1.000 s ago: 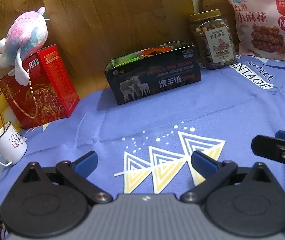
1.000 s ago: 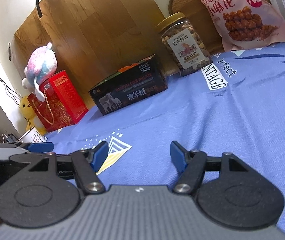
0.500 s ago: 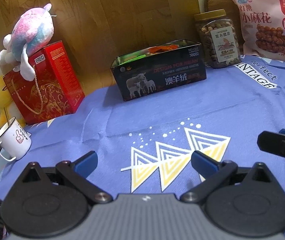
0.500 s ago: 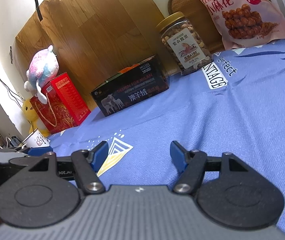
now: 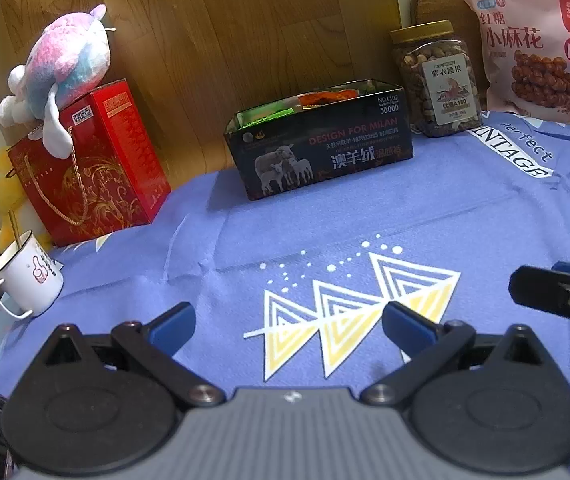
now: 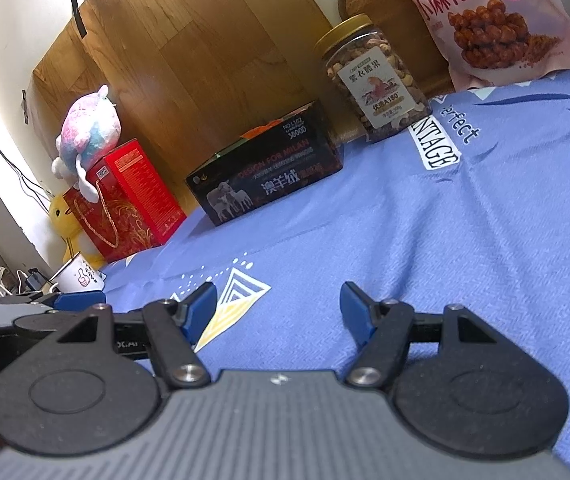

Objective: Organize snacks

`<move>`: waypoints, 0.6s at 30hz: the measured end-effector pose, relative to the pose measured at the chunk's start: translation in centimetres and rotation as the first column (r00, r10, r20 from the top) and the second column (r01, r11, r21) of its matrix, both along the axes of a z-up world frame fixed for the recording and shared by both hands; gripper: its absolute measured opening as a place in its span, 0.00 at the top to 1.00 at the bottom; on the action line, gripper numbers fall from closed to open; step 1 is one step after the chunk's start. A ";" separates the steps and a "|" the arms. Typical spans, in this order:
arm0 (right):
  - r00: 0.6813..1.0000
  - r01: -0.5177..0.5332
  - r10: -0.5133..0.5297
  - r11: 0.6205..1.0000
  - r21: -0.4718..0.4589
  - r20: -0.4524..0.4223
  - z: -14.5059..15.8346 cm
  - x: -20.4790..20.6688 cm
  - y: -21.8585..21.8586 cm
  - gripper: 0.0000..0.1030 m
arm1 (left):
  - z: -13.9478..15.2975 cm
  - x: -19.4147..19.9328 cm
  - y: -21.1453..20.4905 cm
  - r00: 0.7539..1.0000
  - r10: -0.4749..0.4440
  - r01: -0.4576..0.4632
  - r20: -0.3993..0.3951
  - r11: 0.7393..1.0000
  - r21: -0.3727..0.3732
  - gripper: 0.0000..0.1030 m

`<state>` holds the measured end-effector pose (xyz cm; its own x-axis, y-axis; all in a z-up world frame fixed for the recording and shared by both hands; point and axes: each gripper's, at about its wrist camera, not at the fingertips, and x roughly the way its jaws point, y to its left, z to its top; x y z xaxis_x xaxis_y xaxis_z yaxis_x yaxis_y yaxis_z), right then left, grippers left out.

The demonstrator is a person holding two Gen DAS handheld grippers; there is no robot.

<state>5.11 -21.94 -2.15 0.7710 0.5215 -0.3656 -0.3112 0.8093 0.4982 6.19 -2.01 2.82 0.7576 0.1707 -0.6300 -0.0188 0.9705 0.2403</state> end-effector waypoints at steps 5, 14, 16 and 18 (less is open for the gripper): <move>1.000 -0.002 0.002 1.000 -0.001 -0.001 0.0 0.1 0.0 0.32 | 0.0 0.0 0.0 1.000 0.002 -0.002 0.000 1.000 -0.001 0.00; 1.000 -0.008 0.008 1.000 -0.004 -0.003 -0.1 0.1 0.1 0.32 | -0.1 0.2 0.1 1.000 0.004 -0.004 -0.003 1.000 -0.007 0.00; 1.000 -0.008 0.008 1.000 -0.006 -0.003 -0.1 0.1 0.1 0.32 | -0.2 0.3 0.0 1.000 0.001 -0.001 -0.004 1.000 -0.004 0.00; 1.000 -0.007 0.007 1.000 -0.003 -0.002 -0.1 0.1 0.1 0.32 | -0.3 0.2 0.0 1.000 0.000 0.000 -0.004 1.000 -0.007 0.00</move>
